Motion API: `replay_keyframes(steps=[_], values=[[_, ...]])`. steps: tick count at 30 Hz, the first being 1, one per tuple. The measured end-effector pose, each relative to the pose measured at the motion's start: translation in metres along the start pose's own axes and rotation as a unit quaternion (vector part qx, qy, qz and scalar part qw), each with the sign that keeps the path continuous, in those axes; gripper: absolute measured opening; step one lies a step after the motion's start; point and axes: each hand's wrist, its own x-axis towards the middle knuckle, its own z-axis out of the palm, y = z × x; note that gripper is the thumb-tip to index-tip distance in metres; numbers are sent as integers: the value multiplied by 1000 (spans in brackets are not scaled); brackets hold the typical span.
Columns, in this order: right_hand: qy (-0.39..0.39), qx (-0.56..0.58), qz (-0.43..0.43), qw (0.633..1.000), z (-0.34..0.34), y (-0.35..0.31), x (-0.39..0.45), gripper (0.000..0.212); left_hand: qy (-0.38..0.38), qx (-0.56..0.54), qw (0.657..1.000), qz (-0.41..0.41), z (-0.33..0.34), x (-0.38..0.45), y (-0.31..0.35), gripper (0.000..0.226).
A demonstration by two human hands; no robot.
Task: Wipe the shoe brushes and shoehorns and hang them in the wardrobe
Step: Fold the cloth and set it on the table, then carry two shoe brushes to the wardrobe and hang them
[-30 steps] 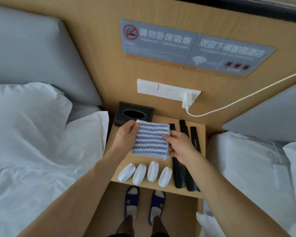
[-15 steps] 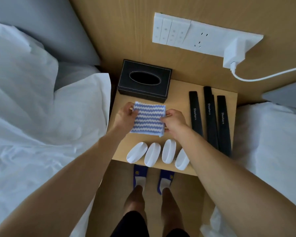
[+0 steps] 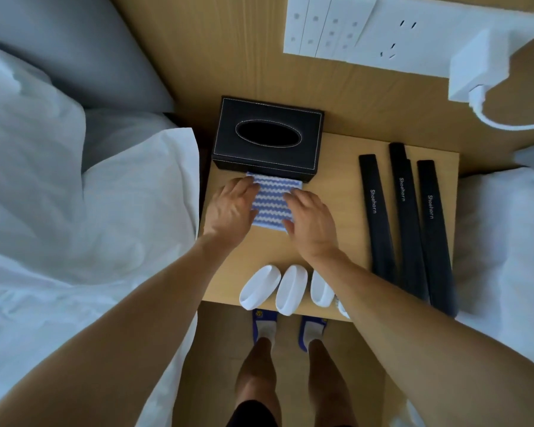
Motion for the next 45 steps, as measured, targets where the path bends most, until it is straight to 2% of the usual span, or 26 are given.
replay_keyframes(steps=[3, 8, 11, 14, 19, 22, 25, 31, 35, 38, 41, 43, 45], values=[[-27, -39, -14, 999, 11, -3, 7, 62, -19, 33, 998, 47, 8, 0, -4, 55], [-16, -52, -25, 998, 14, -4, 8, 52, -31, 53, 998, 35, 13, -4, -5, 54], [0, -86, -40, 996, 11, -2, 9, 62, -15, 52, 998, 43, 11, -1, -6, 59], [-25, -92, -32, 995, 14, 1, 11, 76, -32, 66, 995, 63, 14, 2, -12, 71], [-59, -85, -26, 994, 11, -1, 12, 79, -57, 101, 992, 55, 14, 0, -10, 76], [-46, -62, -16, 997, -6, -1, 0, 73, -46, 88, 994, 37, 0, -7, -2, 72], [-16, -27, 7, 999, -29, 6, -19, 56, -19, 45, 999, 16, -17, -18, 11, 60], [39, 26, 147, 988, -66, 25, -69, 31, -28, -33, 999, -24, -42, -51, 46, 33], [35, 138, 255, 956, -72, 25, -100, 16, -89, -135, 981, -110, -44, -74, 79, 19], [1, 197, 332, 922, -69, 16, -117, 18, -125, -173, 965, -154, -34, -92, 104, 19], [-72, 225, 388, 891, -65, 8, -120, 21, -159, -167, 954, -193, -18, -100, 122, 27], [-110, 265, 437, 852, -61, 7, -117, 29, -181, -142, 951, -209, -7, -99, 127, 32], [-124, 322, 471, 812, -56, 8, -113, 28, -194, -126, 946, -226, 1, -96, 130, 30]])
